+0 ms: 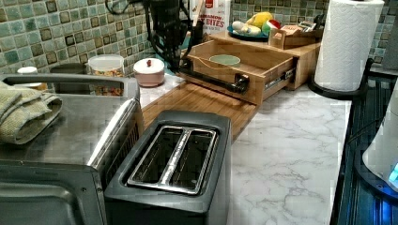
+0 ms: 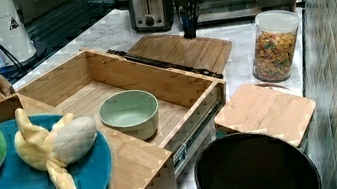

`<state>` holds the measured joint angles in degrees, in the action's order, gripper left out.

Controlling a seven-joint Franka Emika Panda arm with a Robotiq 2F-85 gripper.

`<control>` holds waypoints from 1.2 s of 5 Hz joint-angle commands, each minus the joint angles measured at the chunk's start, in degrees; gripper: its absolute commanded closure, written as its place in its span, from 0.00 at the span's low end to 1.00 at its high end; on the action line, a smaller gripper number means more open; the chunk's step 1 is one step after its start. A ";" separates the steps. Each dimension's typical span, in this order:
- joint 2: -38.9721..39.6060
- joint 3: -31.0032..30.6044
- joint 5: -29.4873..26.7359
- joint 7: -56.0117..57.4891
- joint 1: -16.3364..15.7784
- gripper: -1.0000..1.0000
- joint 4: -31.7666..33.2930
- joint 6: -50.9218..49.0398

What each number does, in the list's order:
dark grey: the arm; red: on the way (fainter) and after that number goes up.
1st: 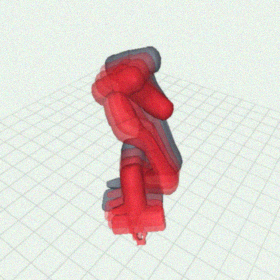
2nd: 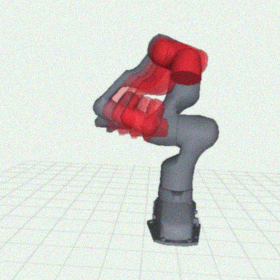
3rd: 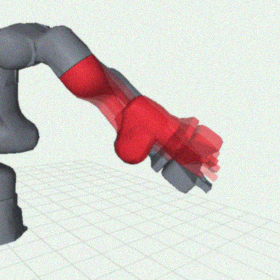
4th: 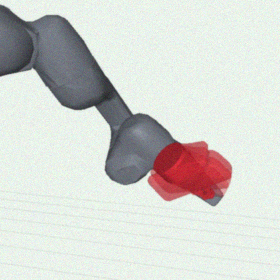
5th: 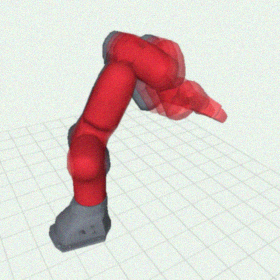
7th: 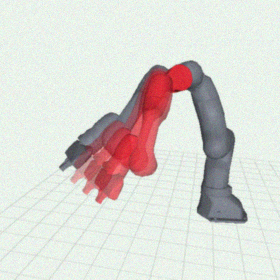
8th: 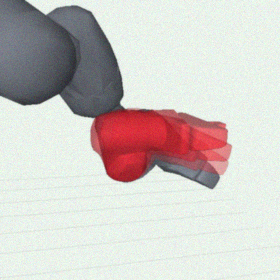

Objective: Close the drawer.

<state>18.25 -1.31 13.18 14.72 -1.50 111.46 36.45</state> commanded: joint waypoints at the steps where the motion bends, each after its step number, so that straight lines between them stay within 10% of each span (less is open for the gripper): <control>1: 2.36 0.26 4.95 -1.70 -2.55 1.00 -1.64 1.05; 6: -1.13 1.68 0.78 11.22 3.46 1.00 3.88 4.44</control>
<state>19.57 -0.86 15.93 22.60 -2.00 115.26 40.12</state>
